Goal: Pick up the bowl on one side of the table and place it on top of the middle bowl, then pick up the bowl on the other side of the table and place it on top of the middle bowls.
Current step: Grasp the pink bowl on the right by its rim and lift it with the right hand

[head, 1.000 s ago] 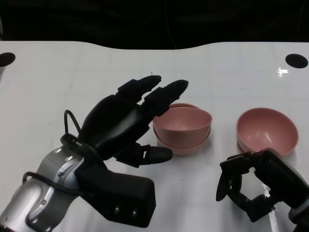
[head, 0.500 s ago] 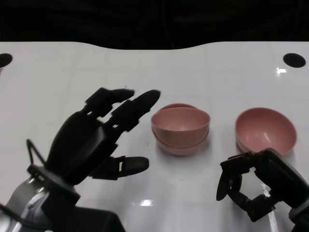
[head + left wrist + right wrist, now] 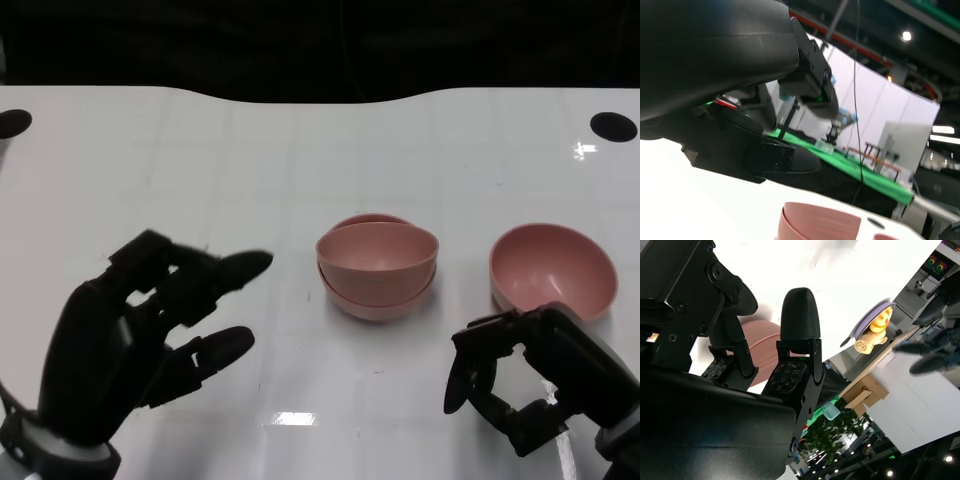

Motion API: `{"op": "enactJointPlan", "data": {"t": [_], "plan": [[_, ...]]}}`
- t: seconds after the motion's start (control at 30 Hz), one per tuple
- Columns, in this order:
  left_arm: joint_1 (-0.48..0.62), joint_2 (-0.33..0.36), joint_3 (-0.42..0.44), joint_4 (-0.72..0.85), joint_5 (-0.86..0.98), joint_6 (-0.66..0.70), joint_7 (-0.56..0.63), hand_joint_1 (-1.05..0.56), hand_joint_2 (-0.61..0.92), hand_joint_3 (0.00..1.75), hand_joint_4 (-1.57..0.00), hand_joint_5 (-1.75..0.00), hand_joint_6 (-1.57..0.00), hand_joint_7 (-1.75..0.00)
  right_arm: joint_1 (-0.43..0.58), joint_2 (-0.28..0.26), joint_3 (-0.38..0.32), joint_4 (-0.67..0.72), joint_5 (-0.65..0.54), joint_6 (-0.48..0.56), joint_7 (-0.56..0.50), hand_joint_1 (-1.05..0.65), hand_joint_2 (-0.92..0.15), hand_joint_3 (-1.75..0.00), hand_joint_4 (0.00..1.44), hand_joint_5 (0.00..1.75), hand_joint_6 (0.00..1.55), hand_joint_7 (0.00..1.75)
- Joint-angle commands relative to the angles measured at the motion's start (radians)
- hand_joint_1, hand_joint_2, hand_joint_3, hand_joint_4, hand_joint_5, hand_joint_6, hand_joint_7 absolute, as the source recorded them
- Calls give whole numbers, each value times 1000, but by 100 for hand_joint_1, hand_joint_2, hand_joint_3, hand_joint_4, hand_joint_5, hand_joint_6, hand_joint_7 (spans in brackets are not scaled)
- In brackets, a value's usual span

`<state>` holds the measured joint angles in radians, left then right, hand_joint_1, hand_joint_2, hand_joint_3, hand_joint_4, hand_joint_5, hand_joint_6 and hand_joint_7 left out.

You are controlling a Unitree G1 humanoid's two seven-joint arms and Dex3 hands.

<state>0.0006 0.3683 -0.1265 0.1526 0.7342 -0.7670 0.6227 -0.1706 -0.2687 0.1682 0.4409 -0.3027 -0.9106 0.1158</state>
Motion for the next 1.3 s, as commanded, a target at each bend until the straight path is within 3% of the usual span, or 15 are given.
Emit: {"op": "enactJointPlan", "data": {"t": [0.03,0.07,0.1,0.17,0.23,0.3,0.43,0.67,0.77,0.9,0.97,1.1,1.3], "plan": [[28,-2,17,19,16,-27,53,-11,56,81,-96,-100,-109,-48,8,-10,-7,-5,5,1,-9,18,-6,-147,105,135,109,97],[41,-4,18,22,21,-26,59,-11,53,86,-97,-100,-111,-48,7,-11,-8,-2,7,-3,-9,18,-6,-147,105,134,109,97],[52,-6,18,23,24,-23,62,-7,40,111,-102,-111,-116,-55,6,-12,-8,1,10,-6,-9,18,-6,-147,105,135,109,97],[67,-16,16,30,15,-14,57,-6,29,134,-104,-123,-117,-62,5,-13,-10,4,13,-9,-8,18,-6,-147,105,135,110,98],[74,-28,11,42,-14,-10,33,-3,22,154,-97,-151,-109,-92,6,-14,-11,6,14,-10,-8,19,-6,-148,105,135,110,98],[73,-30,9,56,-25,-16,24,-3,20,161,-95,-160,-103,-113,7,-14,-13,5,12,-10,-10,19,-6,-148,105,134,110,98],[73,-34,4,98,-74,-44,-2,-2,15,169,-94,-169,-93,-141,8,-12,-15,7,9,-18,-17,20,-6,-147,104,133,110,97],[69,-46,0,163,-175,-108,-74,0,15,171,-93,-172,-89,-148,13,-13,-28,-31,3,29,-30,22,-12,-134,100,123,104,92],[58,-47,-1,197,-186,-139,-96,1,14,169,-91,-172,-87,-150,24,-20,-47,-89,-31,97,-49,19,-14,-125,93,116,90,79],[50,-51,1,211,-187,-148,-123,0,16,169,-92,-172,-88,-149,45,-42,-69,-195,-112,212,-63,9,-29,-95,78,109,80,57],[46,-52,4,220,-190,-155,-132,0,16,169,-92,-171,-88,-148,61,-48,-76,-265,-139,290,-56,2,-43,-65,71,91,76,40],[45,-56,10,224,-196,-158,-146,-1,16,169,-92,-171,-88,-147,79,-64,-76,-354,-181,389,-51,-5,-64,-23,67,68,75,20],[37,-52,14,238,-192,-169,-157,-4,17,168,-91,-170,-88,-147,87,-106,-78,-488,-302,547,-29,-18,-74,-3,63,47,69,7]]}}
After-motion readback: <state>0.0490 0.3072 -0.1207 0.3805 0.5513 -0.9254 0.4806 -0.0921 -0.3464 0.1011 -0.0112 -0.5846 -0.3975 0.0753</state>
